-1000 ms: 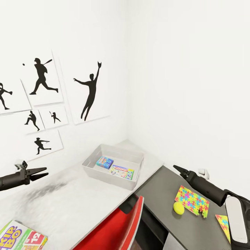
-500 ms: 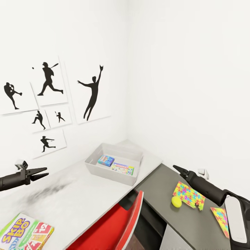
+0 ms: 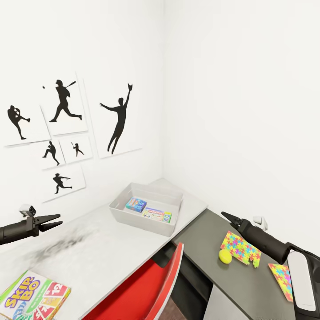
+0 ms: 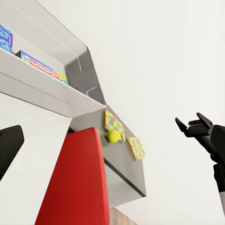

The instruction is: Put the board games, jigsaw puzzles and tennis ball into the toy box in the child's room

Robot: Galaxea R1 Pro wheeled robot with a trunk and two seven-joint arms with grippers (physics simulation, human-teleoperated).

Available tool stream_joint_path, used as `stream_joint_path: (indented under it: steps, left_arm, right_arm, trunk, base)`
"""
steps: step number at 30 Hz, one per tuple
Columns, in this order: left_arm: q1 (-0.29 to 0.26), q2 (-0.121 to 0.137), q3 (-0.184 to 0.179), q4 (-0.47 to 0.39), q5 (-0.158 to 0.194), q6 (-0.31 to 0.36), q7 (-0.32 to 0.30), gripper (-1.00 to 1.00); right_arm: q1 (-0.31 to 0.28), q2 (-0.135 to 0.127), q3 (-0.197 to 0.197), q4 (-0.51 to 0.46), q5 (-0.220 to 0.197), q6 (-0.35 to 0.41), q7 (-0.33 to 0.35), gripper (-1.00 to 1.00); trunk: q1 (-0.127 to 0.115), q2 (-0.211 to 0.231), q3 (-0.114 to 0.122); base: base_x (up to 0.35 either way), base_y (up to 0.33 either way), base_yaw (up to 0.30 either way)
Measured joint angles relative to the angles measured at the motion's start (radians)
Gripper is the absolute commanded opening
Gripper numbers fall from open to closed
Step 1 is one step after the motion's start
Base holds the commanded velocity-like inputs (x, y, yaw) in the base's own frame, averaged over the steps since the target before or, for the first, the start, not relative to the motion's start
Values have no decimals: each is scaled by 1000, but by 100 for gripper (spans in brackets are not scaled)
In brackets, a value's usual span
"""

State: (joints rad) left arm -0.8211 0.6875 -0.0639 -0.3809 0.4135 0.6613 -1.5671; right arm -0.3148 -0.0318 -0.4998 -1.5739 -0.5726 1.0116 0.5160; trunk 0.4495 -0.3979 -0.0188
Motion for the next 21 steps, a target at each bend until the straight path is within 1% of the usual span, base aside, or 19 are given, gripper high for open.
stream_joint_path:
  steps: [2,13,21]
  left_arm:
    - [0,-2,0,0,0,0,0,100]
    - [0,0,0,0,0,0,0,100]
    - [0,-3,0,0,-1,-1,0,100]
  right_arm:
    - [0,0,1,-1,-6,0,-1,100]
    - [0,2,1,-1,-9,1,0,100]
    - [0,3,0,-2,-9,-1,0,100]
  trunk:
    - [0,0,0]
    - [0,0,0]
    - [0,-1,9]
  base:
    - [-16,0,0]
    - [-18,0,0]
    - [-193,0,0]
